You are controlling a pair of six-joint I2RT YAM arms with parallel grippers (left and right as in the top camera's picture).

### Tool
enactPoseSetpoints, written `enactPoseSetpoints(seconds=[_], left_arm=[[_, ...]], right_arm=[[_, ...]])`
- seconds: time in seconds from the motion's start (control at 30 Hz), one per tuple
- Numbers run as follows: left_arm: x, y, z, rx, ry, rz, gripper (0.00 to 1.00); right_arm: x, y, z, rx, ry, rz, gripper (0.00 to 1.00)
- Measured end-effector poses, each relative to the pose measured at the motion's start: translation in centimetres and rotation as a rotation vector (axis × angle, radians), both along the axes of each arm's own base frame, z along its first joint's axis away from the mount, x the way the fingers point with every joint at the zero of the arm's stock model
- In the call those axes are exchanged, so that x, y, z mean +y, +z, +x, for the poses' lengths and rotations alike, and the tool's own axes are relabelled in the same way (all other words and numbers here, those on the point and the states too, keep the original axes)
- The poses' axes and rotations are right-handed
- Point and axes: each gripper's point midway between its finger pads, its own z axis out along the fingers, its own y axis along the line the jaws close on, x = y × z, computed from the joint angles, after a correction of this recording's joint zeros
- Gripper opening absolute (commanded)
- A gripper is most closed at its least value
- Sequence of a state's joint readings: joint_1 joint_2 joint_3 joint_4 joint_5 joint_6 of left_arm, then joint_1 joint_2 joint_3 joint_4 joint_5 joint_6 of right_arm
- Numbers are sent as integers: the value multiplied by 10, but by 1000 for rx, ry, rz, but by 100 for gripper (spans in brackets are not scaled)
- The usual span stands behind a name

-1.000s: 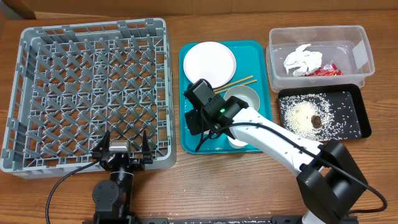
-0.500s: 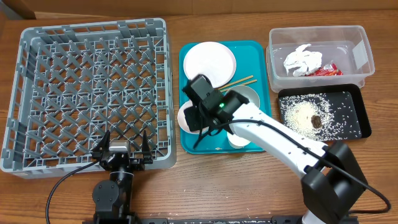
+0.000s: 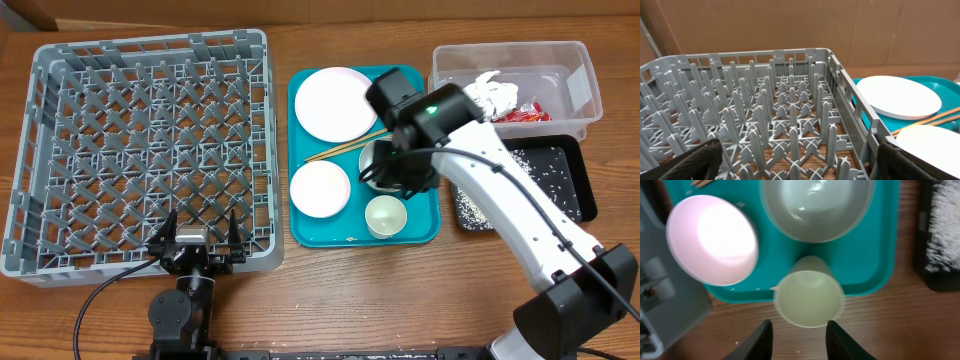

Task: Sort waste into correct bins and load items into the dishwasher
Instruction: 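Return the emptied dish to the teal tray with the right gripper, then grasp the white cup with the right gripper and lift it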

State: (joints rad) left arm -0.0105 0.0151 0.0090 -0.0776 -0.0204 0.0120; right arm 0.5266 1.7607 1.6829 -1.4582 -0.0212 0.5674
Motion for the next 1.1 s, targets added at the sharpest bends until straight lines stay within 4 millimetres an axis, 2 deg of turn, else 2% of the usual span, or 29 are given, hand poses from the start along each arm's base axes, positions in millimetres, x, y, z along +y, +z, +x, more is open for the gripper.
enactPoseSetpoints(seconds=[0.13,0.33,0.43,0.63,0.73,0.9,1.1], left_arm=[[0,0,0,0,0,0,100],[0,0,0,0,0,0,100],[0,0,0,0,0,0,100],[0,4,0,-18,0,-1,100],[0,2,0,-8,0,0,100],[0,1,0,-3,-1,-1,100],[-10,3,0,-11,-58,-23,100]], right_arm=[[-13,-4,-1,15,-32,-38,35],[-16,-1,-2,6,-36,-47,35],[-25,14,-9,-16,-52,-35,35],[-69,63,-21,-132,-146,35,35],[-78,72,-31,-169,-142,71,35],[-75,58,-37,-150,-109,88,35],[-67,35,-26,-160,-95,113,36]])
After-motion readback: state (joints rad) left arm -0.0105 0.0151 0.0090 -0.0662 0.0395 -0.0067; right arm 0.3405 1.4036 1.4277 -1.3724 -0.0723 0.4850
